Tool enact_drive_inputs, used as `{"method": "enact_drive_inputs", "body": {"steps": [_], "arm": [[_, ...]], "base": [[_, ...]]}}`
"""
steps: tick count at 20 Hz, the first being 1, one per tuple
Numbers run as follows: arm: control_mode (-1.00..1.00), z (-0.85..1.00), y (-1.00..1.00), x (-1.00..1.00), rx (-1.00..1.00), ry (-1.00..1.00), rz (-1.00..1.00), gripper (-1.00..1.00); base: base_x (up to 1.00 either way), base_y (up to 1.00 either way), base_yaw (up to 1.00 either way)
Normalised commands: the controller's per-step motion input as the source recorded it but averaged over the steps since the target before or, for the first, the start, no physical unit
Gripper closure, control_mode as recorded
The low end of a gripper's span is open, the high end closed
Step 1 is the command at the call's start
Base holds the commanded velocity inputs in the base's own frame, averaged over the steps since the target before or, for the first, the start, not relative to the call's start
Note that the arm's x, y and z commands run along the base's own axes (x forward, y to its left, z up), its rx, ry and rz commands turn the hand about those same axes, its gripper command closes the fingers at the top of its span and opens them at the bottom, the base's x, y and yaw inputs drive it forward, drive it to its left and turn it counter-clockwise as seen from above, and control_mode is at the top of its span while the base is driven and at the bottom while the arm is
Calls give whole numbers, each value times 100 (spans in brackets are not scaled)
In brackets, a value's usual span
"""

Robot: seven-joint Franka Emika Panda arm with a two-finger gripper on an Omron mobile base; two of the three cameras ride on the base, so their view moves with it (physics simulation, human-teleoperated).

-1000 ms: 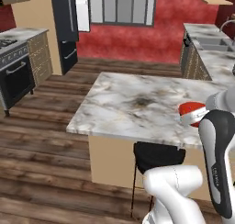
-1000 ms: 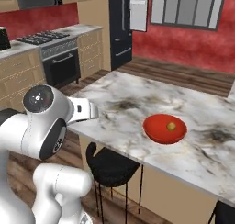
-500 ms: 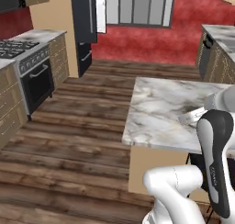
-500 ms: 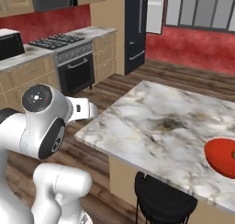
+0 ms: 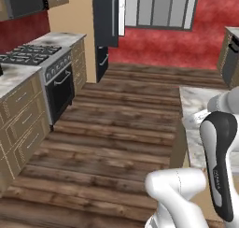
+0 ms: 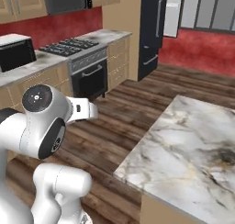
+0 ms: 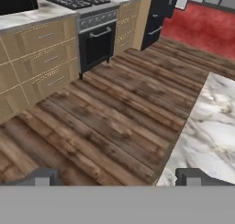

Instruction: Retrieve the apple and mango from the fridge and place them into the bowl on the dining table.

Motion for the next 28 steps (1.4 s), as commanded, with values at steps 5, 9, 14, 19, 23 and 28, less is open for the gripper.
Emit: {"method": "enact_drive_inputs", "body": {"steps": [5, 9, 14, 19, 23, 28], "arm": [[100, 0, 0, 0, 0, 0, 0, -100], [100, 0, 0, 0, 0, 0, 0, -100], [100, 0, 0, 0, 0, 0, 0, -100], [100, 0, 0, 0, 0, 0, 0, -100], [100, 0, 0, 0, 0, 0, 0, -100], [100, 0, 0, 0, 0, 0, 0, -100]], "base": [[99, 91, -3], [100, 36, 0], [100, 4, -2], [100, -10, -1], [100, -18, 0], [100, -34, 0]]}}
